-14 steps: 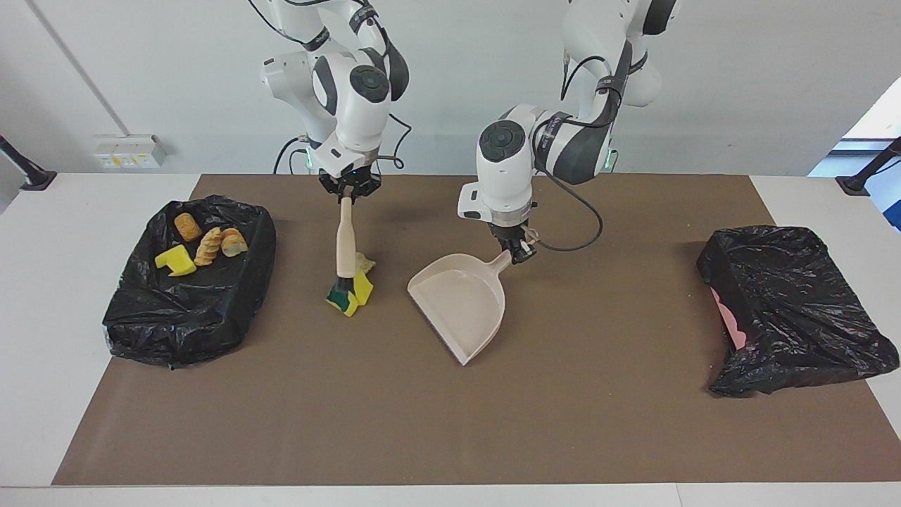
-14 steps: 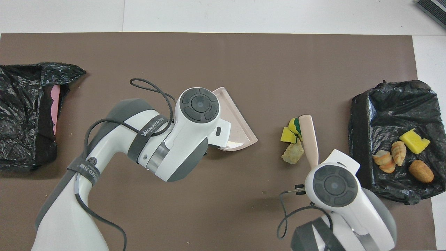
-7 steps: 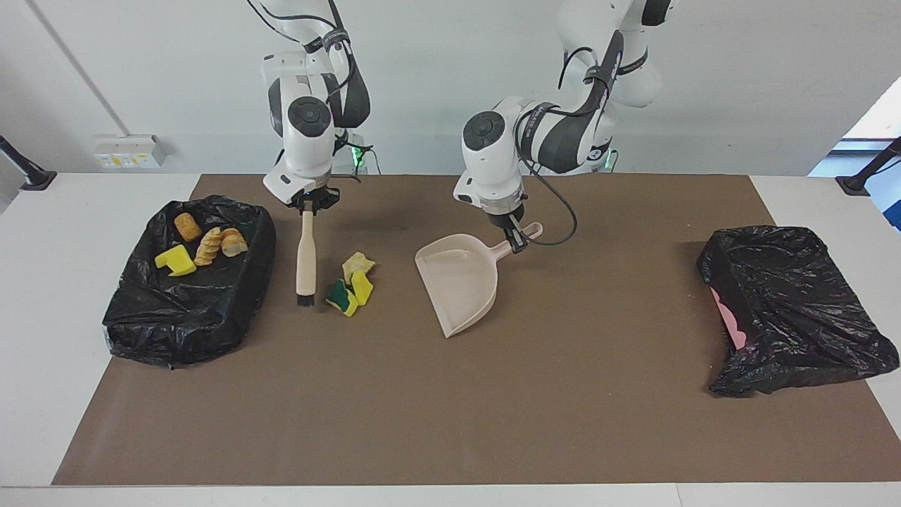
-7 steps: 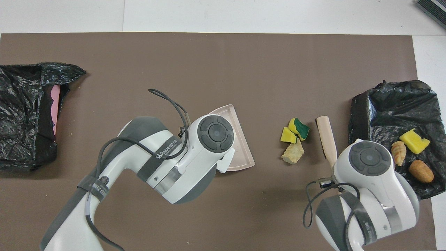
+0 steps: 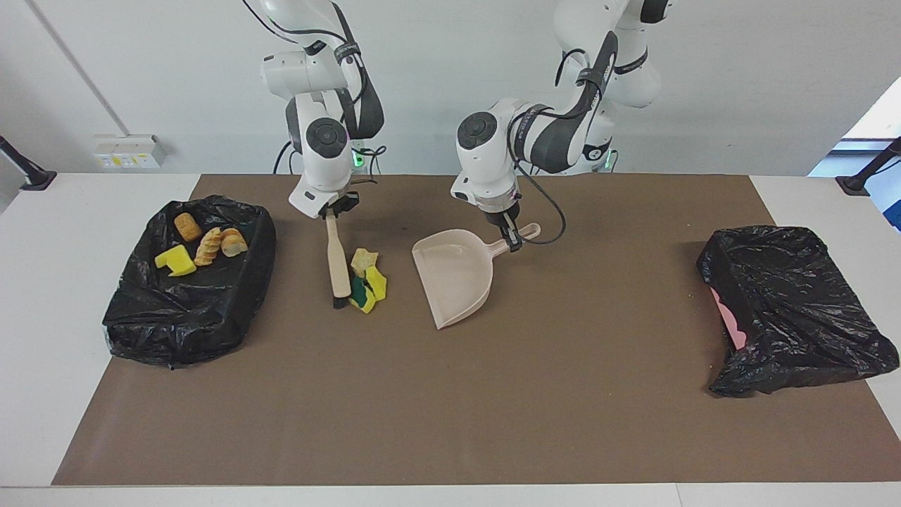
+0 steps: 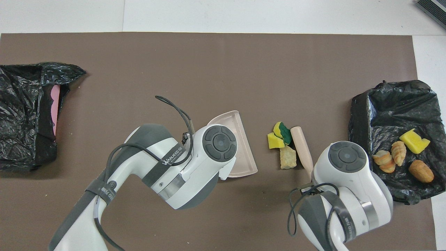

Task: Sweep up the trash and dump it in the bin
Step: 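Sweep the sponge pieces into the dustpan with the right gripper's brush, then carry the dustpan over the other black bag and tip it with the left gripper, then set the brush down near the robot and withdraw the right gripper, then bring the empty dustpan back toward the table center with the left gripper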

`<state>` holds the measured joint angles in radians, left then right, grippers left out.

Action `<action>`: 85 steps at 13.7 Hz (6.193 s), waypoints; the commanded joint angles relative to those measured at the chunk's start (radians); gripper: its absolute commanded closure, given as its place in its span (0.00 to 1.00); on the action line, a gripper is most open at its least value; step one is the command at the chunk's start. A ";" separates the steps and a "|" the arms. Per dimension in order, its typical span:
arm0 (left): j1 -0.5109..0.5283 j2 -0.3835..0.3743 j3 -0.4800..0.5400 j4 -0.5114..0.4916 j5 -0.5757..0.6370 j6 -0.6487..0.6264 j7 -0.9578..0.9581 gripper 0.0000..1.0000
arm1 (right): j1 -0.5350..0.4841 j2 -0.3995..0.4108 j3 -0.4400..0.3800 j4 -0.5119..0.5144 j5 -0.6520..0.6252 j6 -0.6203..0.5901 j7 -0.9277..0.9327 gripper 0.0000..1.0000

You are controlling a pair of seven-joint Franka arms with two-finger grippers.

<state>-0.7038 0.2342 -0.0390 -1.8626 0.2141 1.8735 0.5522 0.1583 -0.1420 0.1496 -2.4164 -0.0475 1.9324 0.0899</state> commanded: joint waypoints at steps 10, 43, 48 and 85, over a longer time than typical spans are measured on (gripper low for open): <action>-0.049 -0.042 0.011 -0.107 0.014 0.016 0.000 1.00 | 0.170 0.036 -0.007 0.167 0.442 -0.105 0.074 1.00; 1.098 -0.253 0.028 0.045 -0.021 0.121 0.734 1.00 | 0.578 0.025 0.024 0.028 0.356 0.088 0.685 1.00; 1.143 -0.072 0.030 0.287 0.187 0.124 1.000 1.00 | 0.589 0.035 0.025 0.000 0.354 0.137 0.699 1.00; 0.684 -0.266 0.013 -0.096 0.151 -0.060 0.265 1.00 | -0.062 0.045 -0.304 0.798 0.044 -0.355 -0.036 0.00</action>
<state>0.0497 0.0072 -0.0430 -1.9057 0.4207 1.8253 0.9579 0.0817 -0.1064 -0.1274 -1.6899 0.0102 1.6388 0.0978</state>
